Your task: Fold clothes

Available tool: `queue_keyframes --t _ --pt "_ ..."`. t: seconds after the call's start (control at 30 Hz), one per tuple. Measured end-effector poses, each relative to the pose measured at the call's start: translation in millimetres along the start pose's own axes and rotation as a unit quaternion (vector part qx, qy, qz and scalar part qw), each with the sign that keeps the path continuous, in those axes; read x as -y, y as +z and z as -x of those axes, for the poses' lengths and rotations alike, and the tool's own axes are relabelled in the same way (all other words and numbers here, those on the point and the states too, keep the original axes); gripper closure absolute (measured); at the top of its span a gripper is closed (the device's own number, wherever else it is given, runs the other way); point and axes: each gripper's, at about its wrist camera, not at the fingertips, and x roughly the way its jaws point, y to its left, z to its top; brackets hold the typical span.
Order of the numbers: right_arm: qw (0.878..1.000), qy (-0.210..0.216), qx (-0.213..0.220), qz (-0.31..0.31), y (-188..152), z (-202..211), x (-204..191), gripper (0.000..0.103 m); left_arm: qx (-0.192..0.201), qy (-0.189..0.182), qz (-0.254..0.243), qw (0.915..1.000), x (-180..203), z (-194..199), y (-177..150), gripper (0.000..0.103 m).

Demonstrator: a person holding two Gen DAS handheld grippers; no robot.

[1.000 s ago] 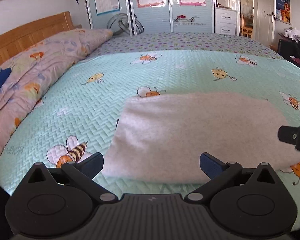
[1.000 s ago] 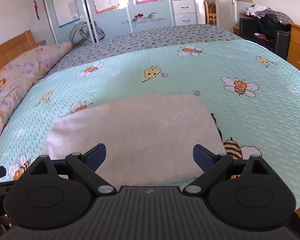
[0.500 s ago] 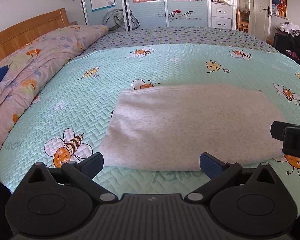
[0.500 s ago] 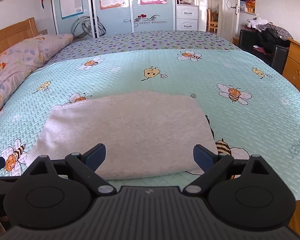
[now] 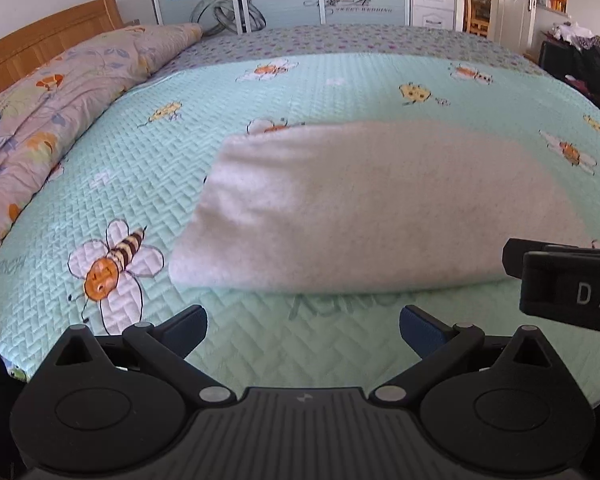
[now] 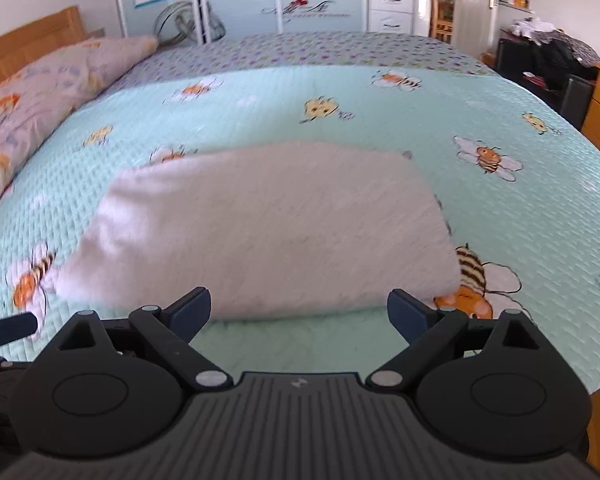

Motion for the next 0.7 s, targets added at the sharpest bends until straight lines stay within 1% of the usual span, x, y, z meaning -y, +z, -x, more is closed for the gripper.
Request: queue_keyframes --t 0.1,0.4,0.53,0.7 --pt "1.000 0.005 -0.007 0.000 -2.7 -4.1 -4.2 0.008 -0.003 0.000 0.005 1.0000 -3.3 -1.0 0.4 0.001" --pt "1.000 0.005 -0.010 -0.004 -3.3 -3.4 -4.3 0.008 -0.011 -0.013 0.007 0.9998 0.4 -0.2 2.0 0.001" --pt "1.000 0.010 -0.011 -0.002 -3.6 -3.1 -3.3 0.008 -0.014 -0.013 0.010 0.9998 -0.2 -1.5 1.8 0.001" --pt "1.000 0.017 -0.010 -0.008 -2.9 -1.6 0.5 0.008 -0.005 -0.012 0.012 0.9998 0.1 3.5 2.5 0.001"
